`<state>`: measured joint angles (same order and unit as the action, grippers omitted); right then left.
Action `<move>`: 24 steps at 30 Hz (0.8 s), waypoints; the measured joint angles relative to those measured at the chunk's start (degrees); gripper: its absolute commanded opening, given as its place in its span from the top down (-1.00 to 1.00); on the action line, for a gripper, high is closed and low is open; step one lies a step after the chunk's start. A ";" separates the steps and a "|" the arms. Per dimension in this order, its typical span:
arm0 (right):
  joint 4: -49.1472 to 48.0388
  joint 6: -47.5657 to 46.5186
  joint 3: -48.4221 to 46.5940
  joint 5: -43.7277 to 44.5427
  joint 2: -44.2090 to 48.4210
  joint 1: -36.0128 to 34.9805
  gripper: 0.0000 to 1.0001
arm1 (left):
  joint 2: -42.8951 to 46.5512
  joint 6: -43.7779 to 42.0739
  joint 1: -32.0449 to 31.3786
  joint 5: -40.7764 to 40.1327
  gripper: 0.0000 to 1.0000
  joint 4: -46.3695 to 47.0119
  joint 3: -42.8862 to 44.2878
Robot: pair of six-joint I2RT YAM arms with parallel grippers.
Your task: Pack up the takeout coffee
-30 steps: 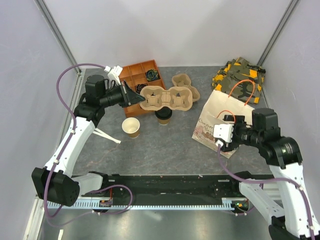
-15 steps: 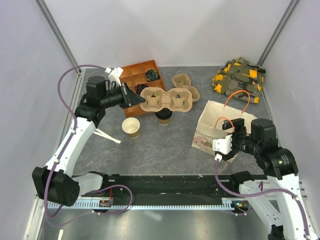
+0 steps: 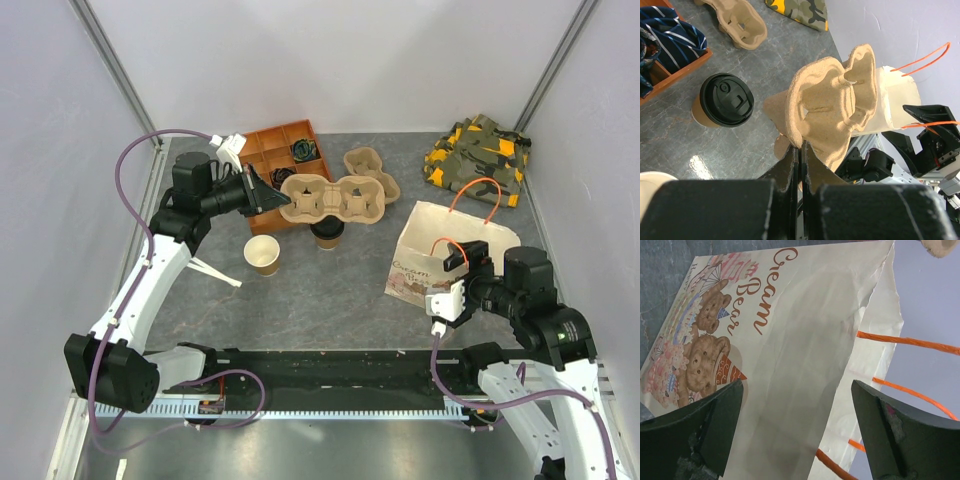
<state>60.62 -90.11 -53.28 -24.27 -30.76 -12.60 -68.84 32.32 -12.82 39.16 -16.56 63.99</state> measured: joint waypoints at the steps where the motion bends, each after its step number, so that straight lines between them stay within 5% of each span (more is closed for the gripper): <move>1: -0.09 -0.31 0.00 0.00 0.11 0.00 -0.96 | 0.00 0.00 0.00 0.02 0.96 0.00 0.00; 24: -1.97 -10.19 2.21 -0.94 0.07 0.00 -0.96 | -0.17 0.00 0.00 0.17 0.96 -0.02 0.00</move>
<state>58.65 -100.29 -51.07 -25.21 -30.70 -12.60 -69.01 32.32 -12.82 39.33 -16.58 63.99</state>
